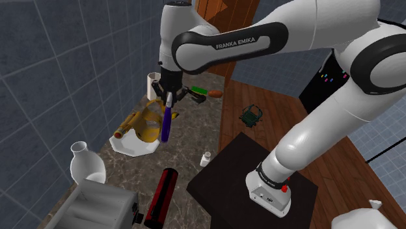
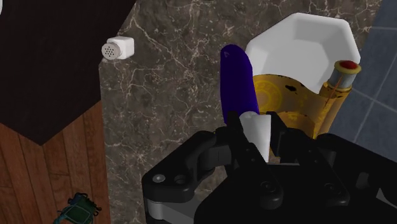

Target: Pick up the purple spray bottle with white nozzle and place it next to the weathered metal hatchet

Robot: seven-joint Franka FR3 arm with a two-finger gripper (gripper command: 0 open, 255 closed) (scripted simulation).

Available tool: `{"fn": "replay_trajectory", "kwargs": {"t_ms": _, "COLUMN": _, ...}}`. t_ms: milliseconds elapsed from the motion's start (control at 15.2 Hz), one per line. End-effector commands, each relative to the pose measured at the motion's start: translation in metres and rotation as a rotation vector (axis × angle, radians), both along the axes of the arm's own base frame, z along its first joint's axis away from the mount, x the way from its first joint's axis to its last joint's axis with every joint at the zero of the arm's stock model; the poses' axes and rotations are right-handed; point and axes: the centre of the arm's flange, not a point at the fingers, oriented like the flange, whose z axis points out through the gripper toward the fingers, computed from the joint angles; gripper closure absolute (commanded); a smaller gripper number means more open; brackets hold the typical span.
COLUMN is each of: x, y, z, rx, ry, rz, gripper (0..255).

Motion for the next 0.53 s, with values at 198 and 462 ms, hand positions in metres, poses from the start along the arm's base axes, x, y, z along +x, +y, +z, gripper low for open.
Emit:
{"fn": "replay_trajectory", "kwargs": {"t_ms": 198, "x": 0.000, "y": 0.000, "z": 0.027, "rx": 0.000, "ry": 0.000, "rz": 0.000, "gripper": 255}}
{"fn": "replay_trajectory", "kwargs": {"t_ms": 462, "x": 0.000, "y": 0.000, "z": 0.048, "rx": 0.000, "ry": 0.000, "rz": 0.000, "gripper": 255}}
